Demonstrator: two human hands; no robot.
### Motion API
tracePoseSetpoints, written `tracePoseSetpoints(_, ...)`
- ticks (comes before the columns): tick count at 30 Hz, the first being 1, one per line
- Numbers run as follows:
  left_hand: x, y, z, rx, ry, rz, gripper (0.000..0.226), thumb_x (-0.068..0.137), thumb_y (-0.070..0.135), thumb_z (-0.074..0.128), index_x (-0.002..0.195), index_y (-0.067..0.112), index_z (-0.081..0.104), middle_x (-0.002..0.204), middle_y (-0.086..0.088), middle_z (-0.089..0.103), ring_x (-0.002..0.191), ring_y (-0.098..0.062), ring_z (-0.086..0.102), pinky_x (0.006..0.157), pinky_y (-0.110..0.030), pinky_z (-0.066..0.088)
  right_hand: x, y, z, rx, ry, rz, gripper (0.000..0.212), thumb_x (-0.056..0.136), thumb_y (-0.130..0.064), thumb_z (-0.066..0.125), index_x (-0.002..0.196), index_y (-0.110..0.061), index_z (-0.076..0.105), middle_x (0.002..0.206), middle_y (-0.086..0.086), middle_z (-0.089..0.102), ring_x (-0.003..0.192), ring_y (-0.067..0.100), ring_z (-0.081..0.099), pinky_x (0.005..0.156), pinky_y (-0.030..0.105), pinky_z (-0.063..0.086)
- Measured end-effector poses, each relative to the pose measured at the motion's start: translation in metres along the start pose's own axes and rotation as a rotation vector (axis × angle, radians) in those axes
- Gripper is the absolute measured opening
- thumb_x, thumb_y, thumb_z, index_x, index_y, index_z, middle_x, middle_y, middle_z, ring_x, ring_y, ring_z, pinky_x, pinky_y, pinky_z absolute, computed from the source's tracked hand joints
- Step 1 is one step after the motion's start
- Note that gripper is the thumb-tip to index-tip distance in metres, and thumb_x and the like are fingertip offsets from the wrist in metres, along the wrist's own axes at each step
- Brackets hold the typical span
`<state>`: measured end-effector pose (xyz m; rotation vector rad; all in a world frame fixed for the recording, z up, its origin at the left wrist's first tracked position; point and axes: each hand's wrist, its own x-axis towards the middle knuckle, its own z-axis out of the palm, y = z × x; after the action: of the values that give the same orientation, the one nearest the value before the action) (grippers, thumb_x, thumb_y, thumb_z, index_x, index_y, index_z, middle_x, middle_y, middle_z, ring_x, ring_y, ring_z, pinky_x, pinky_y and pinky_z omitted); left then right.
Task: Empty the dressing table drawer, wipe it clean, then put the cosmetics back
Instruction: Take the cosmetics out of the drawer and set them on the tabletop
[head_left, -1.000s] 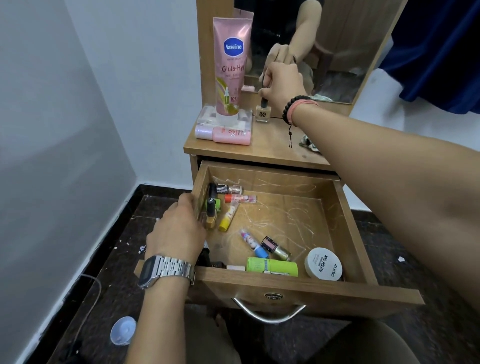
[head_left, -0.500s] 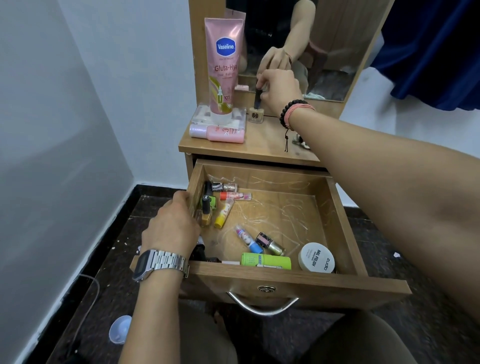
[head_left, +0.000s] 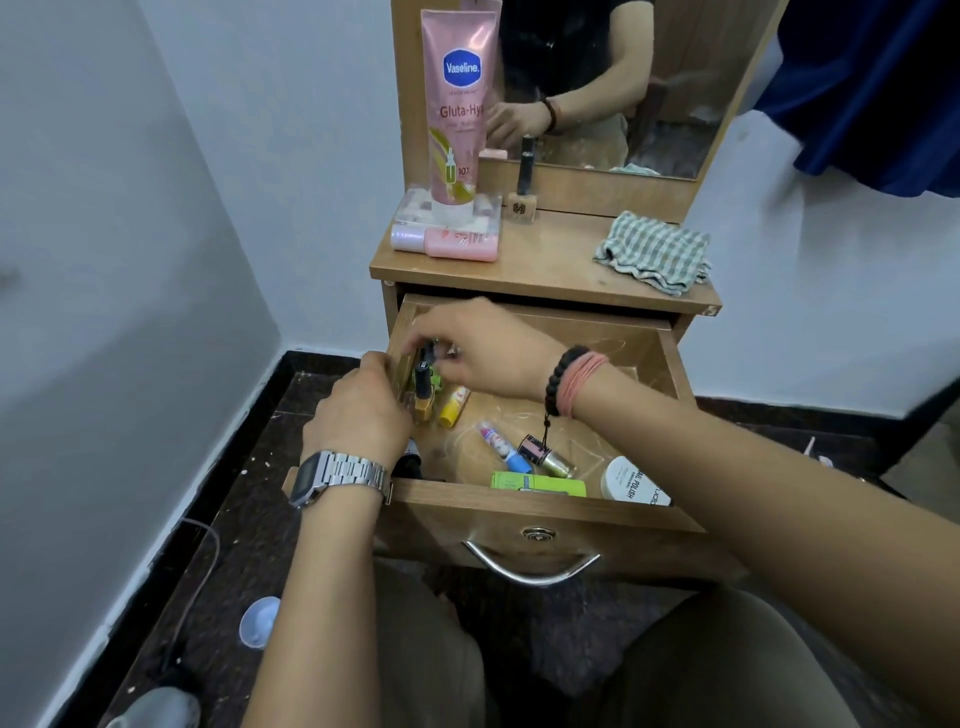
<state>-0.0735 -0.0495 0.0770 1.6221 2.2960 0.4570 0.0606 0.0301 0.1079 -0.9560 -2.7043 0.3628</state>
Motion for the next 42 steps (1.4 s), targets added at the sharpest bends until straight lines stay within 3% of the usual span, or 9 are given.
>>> tracePoseSetpoints(3, -0.001, 0.000, -0.001, -0.007, -0.006, 0.001, 0.039, 0.089, 0.022, 0.052, 0.127, 0.026, 0.044, 0.118, -0.010, 0.058, 0.101, -0.038, 0.057, 0.072, -0.040, 0.043, -0.002, -0.004, 0.009, -0.046, -0.056, 0.003, 0.034, 0.082, -0.002, 0.057, 0.110, -0.017, 0.066, 0.095, -0.007, 0.058, 0.082, 0.012, 0.054, 0.079, 0.034, 0.049)
tracePoseSetpoints(8, -0.003, 0.003, -0.004, -0.004, -0.016, -0.007, 0.047, 0.089, 0.023, 0.053, 0.134, 0.026, 0.040, 0.124, -0.011, 0.056, 0.106, -0.038, 0.056, 0.076, -0.041, 0.043, 0.001, -0.002, 0.013, -0.094, -0.052, 0.045, 0.030, 0.083, 0.001, 0.055, 0.107, -0.013, 0.066, 0.108, 0.004, 0.063, 0.100, 0.024, 0.060, 0.079, 0.033, 0.047)
tracePoseSetpoints(16, -0.006, 0.005, -0.006, -0.007, -0.024, -0.010, 0.050, 0.089, 0.024, 0.053, 0.136, 0.026, 0.039, 0.127, -0.011, 0.055, 0.108, -0.038, 0.055, 0.082, -0.044, 0.047, -0.003, 0.001, 0.019, -0.058, -0.019, 0.140, 0.021, 0.082, -0.007, 0.062, 0.100, -0.015, 0.070, 0.099, 0.003, 0.069, 0.089, 0.022, 0.065, 0.079, 0.033, 0.052)
tracePoseSetpoints(19, -0.004, 0.003, -0.005, -0.014, -0.014, -0.006, 0.049, 0.089, 0.023, 0.053, 0.136, 0.027, 0.039, 0.125, -0.010, 0.056, 0.106, -0.037, 0.056, 0.077, -0.041, 0.044, -0.006, 0.000, -0.005, 0.050, 0.148, 0.186, 0.017, 0.081, -0.009, 0.065, 0.094, -0.014, 0.073, 0.085, -0.005, 0.071, 0.078, 0.008, 0.064, 0.077, 0.025, 0.053)
tracePoseSetpoints(21, -0.004, 0.001, -0.003, -0.016, -0.008, -0.002, 0.048, 0.090, 0.024, 0.053, 0.136, 0.028, 0.039, 0.124, -0.010, 0.057, 0.105, -0.037, 0.056, 0.075, -0.040, 0.043, -0.005, 0.004, -0.032, 0.156, 0.283, 0.249, 0.015, 0.080, -0.008, 0.066, 0.093, -0.013, 0.073, 0.074, -0.014, 0.063, 0.067, -0.002, 0.056, 0.069, 0.009, 0.047)
tracePoseSetpoints(23, -0.003, 0.001, -0.002, -0.013, -0.001, -0.001, 0.048, 0.090, 0.022, 0.052, 0.136, 0.027, 0.039, 0.124, -0.010, 0.057, 0.104, -0.037, 0.057, 0.074, -0.040, 0.043, -0.002, 0.014, -0.063, 0.165, 0.429, 0.292, 0.013, 0.078, -0.009, 0.069, 0.089, -0.014, 0.074, 0.071, -0.017, 0.060, 0.063, -0.005, 0.054, 0.065, 0.005, 0.042)
tracePoseSetpoints(30, -0.002, 0.000, 0.000, -0.012, 0.013, 0.011, 0.047, 0.090, 0.020, 0.051, 0.135, 0.027, 0.040, 0.121, -0.010, 0.058, 0.102, -0.037, 0.058, 0.075, -0.041, 0.045, 0.024, 0.070, -0.126, 0.023, 0.709, 0.418, 0.015, 0.073, -0.016, 0.068, 0.087, -0.019, 0.070, 0.077, -0.007, 0.067, 0.072, 0.004, 0.062, 0.075, 0.026, 0.055)
tracePoseSetpoints(36, 0.001, -0.001, 0.000, -0.017, 0.010, 0.014, 0.046, 0.090, 0.025, 0.051, 0.134, 0.027, 0.040, 0.119, -0.009, 0.059, 0.100, -0.036, 0.058, 0.077, -0.044, 0.050, 0.050, 0.095, -0.124, -0.058, 0.674, 0.486, 0.011, 0.074, -0.014, 0.064, 0.082, -0.019, 0.070, 0.075, -0.008, 0.064, 0.078, 0.007, 0.064, 0.081, 0.028, 0.054)
tracePoseSetpoints(42, 0.001, -0.002, 0.002, -0.017, 0.015, 0.007, 0.045, 0.091, 0.027, 0.052, 0.135, 0.028, 0.040, 0.124, -0.010, 0.057, 0.105, -0.037, 0.056, 0.073, -0.039, 0.041, 0.064, 0.102, -0.112, -0.051, 0.625, 0.542, 0.013, 0.079, -0.012, 0.063, 0.086, -0.018, 0.072, 0.088, -0.004, 0.072, 0.088, 0.008, 0.065, 0.083, 0.025, 0.053)
